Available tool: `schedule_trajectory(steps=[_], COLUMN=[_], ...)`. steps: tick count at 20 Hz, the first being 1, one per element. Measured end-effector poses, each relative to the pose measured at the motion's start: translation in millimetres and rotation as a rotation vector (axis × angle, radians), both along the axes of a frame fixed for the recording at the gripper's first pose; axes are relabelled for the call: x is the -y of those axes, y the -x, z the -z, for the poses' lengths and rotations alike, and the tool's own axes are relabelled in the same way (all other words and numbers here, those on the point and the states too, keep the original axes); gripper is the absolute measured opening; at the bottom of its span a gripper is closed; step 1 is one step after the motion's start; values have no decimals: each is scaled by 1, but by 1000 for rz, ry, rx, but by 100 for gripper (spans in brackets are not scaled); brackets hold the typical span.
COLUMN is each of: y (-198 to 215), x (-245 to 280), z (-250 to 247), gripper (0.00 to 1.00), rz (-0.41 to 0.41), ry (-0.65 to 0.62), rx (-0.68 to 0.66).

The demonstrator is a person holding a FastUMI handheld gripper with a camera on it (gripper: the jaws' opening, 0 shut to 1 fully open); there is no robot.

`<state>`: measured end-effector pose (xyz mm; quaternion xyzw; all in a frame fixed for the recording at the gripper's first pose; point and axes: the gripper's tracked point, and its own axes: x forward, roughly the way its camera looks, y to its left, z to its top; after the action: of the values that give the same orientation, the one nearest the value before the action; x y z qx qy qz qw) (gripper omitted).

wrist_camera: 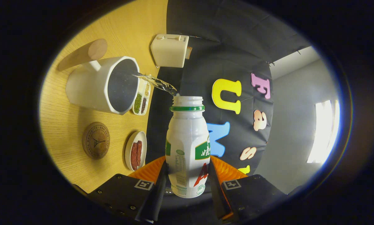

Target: Take the bottle from table, then pour the juice into the cup, finally place the bottle on the coaster

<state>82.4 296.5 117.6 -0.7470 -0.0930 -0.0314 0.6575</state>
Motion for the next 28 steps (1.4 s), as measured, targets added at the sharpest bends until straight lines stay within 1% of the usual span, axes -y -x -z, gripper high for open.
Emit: schedule_trajectory(steps=[28], y=[-3], x=[3], z=[-15], gripper=[66], rz=[6], ry=[49], rx=[52])
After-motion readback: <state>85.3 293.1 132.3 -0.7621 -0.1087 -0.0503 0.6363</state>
